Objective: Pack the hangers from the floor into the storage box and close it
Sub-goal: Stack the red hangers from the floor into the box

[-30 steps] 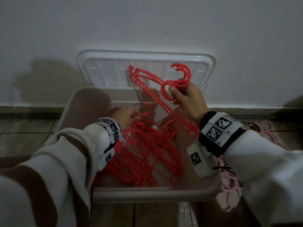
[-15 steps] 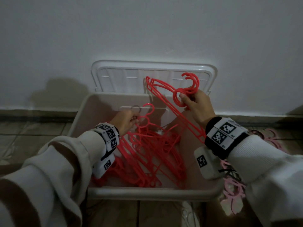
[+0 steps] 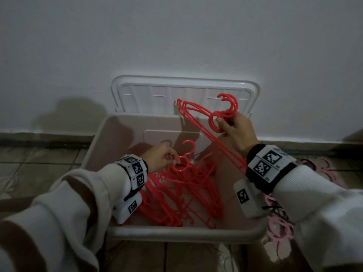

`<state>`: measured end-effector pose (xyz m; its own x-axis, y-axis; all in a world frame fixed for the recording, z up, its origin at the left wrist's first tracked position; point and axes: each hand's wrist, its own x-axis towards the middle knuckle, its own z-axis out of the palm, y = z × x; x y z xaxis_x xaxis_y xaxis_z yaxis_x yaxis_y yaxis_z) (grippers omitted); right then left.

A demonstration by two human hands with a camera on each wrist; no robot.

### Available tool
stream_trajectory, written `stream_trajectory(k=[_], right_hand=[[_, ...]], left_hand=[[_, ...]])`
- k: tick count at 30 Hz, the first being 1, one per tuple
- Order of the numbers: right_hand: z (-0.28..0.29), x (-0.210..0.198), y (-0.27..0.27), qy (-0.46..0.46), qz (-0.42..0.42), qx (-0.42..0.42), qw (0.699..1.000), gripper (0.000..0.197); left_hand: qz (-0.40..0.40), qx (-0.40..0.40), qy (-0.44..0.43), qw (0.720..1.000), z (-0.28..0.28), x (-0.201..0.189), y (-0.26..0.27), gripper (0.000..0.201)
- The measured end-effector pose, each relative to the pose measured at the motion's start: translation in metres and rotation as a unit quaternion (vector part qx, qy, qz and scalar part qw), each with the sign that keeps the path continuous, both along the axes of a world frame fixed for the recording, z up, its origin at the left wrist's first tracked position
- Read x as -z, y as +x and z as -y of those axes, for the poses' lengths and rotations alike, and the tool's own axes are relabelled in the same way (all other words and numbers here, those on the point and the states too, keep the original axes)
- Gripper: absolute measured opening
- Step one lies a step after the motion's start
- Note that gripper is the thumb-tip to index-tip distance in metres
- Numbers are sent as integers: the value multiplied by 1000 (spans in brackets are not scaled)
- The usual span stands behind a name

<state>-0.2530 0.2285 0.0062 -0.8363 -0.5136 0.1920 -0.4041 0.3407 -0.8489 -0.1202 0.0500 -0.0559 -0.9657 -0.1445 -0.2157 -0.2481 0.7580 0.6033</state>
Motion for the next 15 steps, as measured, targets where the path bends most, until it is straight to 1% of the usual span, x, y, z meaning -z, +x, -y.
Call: stream_trajectory(k=[2, 4, 6, 7, 10, 13, 15], right_hand=[[0, -1, 0, 3, -1, 9, 1000, 25], [0, -3, -1, 21, -15, 28, 999, 25], [0, -6, -2, 52, -32, 53, 997, 26], [0, -5, -3, 65, -27, 56, 996, 26], [3, -1, -5, 100, 42, 29, 994, 22], [12, 1, 1, 95, 98, -7, 991, 12], [20, -4, 11, 82, 136, -26, 987, 25]], left_hand=[[-3, -16, 38, 999, 0, -1, -1, 12], [-9, -38, 110, 993, 7, -3, 0, 11], [-17, -31, 165, 986, 15, -7, 3, 21], [-19, -23, 183, 983, 18, -10, 6, 24], [-26, -8, 224, 974, 20, -22, 11, 24], [-56, -11, 250, 967, 14, -31, 10, 26], [-87, -23, 261, 961, 9, -36, 9, 24]])
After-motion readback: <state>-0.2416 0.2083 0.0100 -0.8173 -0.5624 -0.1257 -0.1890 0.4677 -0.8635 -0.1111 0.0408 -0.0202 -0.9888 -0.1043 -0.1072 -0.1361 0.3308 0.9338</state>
